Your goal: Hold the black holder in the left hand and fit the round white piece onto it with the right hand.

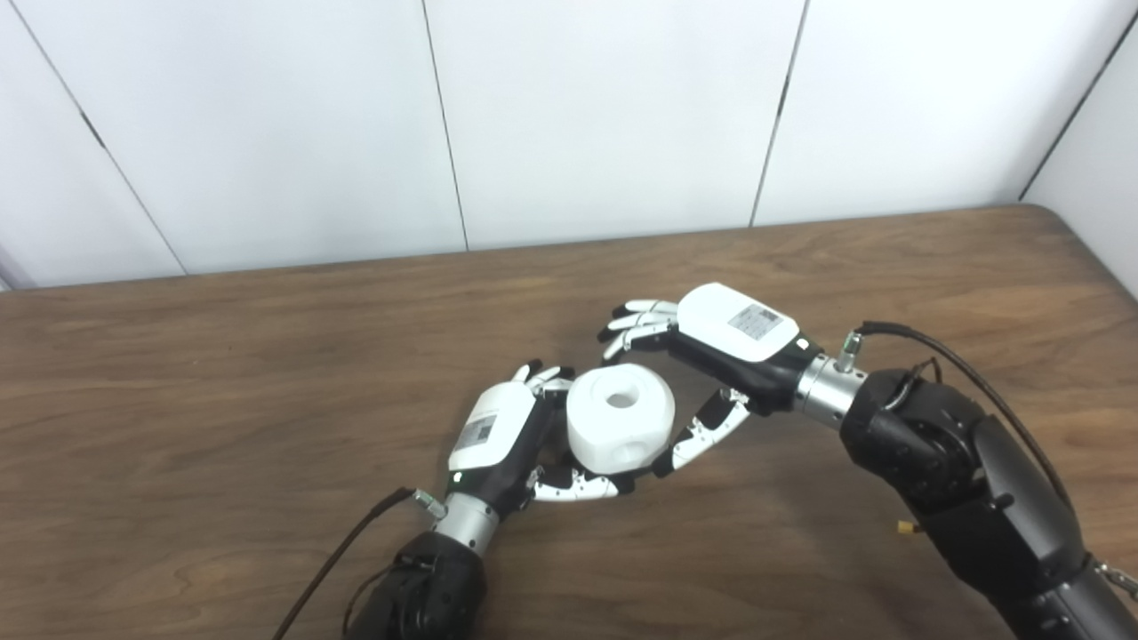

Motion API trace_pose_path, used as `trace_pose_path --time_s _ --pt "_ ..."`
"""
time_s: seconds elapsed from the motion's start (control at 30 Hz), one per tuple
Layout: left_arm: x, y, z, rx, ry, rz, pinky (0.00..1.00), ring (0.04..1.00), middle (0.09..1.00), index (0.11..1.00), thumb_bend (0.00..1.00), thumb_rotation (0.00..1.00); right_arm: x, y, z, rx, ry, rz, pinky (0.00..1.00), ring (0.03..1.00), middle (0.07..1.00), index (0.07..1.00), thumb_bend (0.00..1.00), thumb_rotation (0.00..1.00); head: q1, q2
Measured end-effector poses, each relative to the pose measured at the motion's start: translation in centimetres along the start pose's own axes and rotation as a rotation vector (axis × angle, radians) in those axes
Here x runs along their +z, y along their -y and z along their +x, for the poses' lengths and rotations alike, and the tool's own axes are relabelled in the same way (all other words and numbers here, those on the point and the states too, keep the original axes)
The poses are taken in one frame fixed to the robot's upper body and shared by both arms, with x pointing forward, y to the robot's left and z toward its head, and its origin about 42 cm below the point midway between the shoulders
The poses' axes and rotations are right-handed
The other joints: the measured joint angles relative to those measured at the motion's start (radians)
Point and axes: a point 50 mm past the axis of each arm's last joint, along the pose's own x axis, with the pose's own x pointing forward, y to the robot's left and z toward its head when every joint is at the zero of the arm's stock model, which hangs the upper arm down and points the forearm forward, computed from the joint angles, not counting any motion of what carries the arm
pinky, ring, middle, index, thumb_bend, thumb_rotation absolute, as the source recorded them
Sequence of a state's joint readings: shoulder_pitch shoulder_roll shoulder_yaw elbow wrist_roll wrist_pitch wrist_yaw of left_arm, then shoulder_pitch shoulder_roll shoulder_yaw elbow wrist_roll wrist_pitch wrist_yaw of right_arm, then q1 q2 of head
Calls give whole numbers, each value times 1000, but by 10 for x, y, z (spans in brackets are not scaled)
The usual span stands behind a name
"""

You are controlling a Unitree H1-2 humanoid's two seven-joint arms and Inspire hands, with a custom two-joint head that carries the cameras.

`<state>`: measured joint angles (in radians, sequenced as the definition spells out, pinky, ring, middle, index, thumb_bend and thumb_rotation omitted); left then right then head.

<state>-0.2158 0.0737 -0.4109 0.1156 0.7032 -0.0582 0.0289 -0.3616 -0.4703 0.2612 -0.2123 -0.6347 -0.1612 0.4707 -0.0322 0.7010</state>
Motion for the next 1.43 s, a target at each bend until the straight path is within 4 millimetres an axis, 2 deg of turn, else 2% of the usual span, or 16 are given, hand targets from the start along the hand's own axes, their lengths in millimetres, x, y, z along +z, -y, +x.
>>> trace_pose_path --time_s 0.23,0.7,0.9,1.13,1.23,1.27,1.3,1.43 --pt "-4 -4 0 -4 -4 6 1000 901 739 482 524 67 3 5 -5 2 -35 11 707 946 938 916 936 375 -5 5" --pt "-9 -11 -2 -8 -12 10 1000 900 735 482 524 66 -4 5 -14 -36 -91 38 740 947 932 888 919 340 -8 5" --pt "-15 -17 -3 -12 -15 31 1000 901 744 482 524 69 -6 1 -23 -53 -120 61 763 956 945 865 878 336 -8 15" --pt "-22 -31 -3 -45 -16 121 1000 907 763 488 523 74 -5 16 -26 -118 -126 74 791 966 949 841 849 285 -11 15" --pt "-23 -33 -2 -45 -20 139 1000 915 773 491 522 76 -3 17 -24 -147 -120 87 795 976 958 842 835 297 -9 15" --pt "-23 -33 -2 -47 -22 142 1000 920 782 537 756 153 -2 19 -22 -155 -116 87 798 981 961 844 830 304 -9 15" --pt "-23 -34 -1 -52 -25 147 999 928 808 606 950 221 -2 21 -21 -164 -114 86 797 981 961 844 826 299 -9 15" --pt "-28 -36 -3 -91 -42 173 968 931 845 670 998 241 -3 34 -20 -218 -115 75 811 979 958 842 824 276 -8 18"
